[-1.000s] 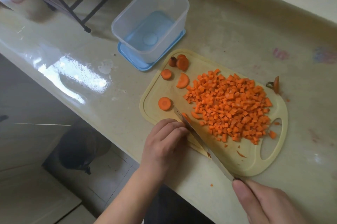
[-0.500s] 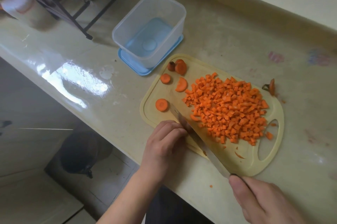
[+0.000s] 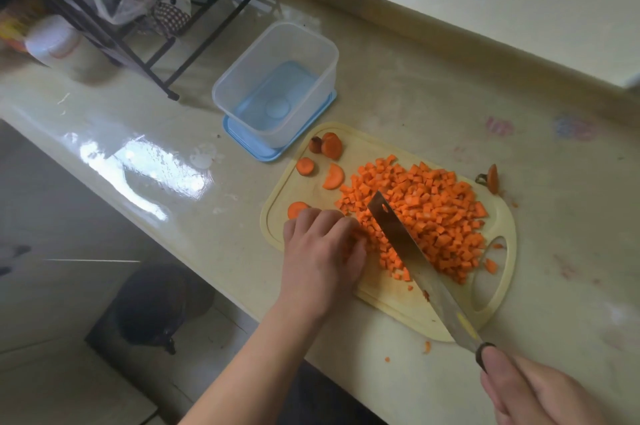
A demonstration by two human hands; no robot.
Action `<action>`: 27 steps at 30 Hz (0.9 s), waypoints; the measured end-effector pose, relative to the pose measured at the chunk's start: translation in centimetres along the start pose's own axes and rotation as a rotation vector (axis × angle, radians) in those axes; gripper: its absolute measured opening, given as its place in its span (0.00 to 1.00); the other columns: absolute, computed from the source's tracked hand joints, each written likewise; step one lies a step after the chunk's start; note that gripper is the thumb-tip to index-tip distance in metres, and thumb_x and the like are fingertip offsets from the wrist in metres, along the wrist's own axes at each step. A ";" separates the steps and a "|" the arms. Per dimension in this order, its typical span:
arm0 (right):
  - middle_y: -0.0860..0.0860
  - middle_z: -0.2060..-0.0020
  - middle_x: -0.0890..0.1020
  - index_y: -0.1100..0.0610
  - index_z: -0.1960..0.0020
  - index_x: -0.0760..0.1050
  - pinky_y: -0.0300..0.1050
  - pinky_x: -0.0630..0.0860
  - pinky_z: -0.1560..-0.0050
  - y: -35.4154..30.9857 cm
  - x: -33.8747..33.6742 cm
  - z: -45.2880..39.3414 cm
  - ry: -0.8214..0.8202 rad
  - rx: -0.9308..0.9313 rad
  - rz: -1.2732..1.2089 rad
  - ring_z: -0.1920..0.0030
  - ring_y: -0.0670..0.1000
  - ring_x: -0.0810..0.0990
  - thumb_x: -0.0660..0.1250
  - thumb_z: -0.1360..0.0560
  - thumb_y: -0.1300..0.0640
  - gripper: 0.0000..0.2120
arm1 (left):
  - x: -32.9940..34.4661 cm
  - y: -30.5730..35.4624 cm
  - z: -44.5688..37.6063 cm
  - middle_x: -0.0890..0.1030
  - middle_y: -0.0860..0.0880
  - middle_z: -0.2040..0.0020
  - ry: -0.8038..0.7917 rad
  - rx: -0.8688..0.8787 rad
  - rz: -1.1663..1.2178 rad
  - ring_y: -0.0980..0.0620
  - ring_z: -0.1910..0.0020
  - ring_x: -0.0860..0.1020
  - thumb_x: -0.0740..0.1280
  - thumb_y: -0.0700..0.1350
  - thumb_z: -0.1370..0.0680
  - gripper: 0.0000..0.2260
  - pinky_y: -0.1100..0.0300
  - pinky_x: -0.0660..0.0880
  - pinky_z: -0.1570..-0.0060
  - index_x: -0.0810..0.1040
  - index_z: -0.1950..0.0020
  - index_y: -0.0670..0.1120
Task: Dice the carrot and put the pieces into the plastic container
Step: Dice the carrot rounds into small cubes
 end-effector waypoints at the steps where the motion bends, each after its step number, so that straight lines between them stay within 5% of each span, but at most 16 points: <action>1: 0.50 0.69 0.83 0.48 0.55 0.78 0.44 0.77 0.61 0.6 -0.2 -0.3 0.019 0.000 0.003 0.64 0.51 0.84 0.48 0.44 0.15 0.43 | 0.0 -0.1 -0.1 0.81 0.52 0.53 -0.003 -0.002 0.000 0.49 0.51 0.72 0.72 0.49 0.26 0.07 0.53 0.65 0.51 0.83 0.52 0.48; 8: 0.47 0.63 0.83 0.50 0.54 0.78 0.41 0.77 0.59 1.4 -0.5 -0.4 0.075 0.035 0.036 0.63 0.51 0.83 0.48 0.45 0.14 0.45 | -0.1 -0.3 0.2 0.81 0.50 0.54 0.032 0.018 0.028 0.45 0.55 0.77 0.74 0.46 0.28 0.07 0.49 0.69 0.50 0.84 0.52 0.46; 20: 0.50 0.68 0.83 0.50 0.56 0.79 0.37 0.73 0.57 2.4 -0.3 -0.3 0.071 0.076 -0.034 0.59 0.51 0.84 0.48 0.48 0.13 0.47 | -0.3 -1.0 0.6 0.82 0.46 0.49 0.043 0.050 0.209 0.52 0.47 0.76 0.72 0.43 0.23 0.05 0.46 0.74 0.48 0.84 0.54 0.41; 27: 0.51 0.75 0.79 0.51 0.65 0.77 0.35 0.72 0.65 1.0 -0.9 -0.1 0.106 0.048 0.000 0.70 0.49 0.80 0.46 0.50 0.13 0.46 | -0.7 -0.6 0.7 0.83 0.48 0.51 0.034 0.083 0.165 0.51 0.48 0.78 0.72 0.43 0.24 0.05 0.49 0.74 0.47 0.85 0.56 0.42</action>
Point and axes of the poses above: each hand's wrist, its own z-axis away from the middle knuckle, its own x-axis out of the palm, y = z × x, the point moved 10 cm from there along -z, towards the middle knuckle
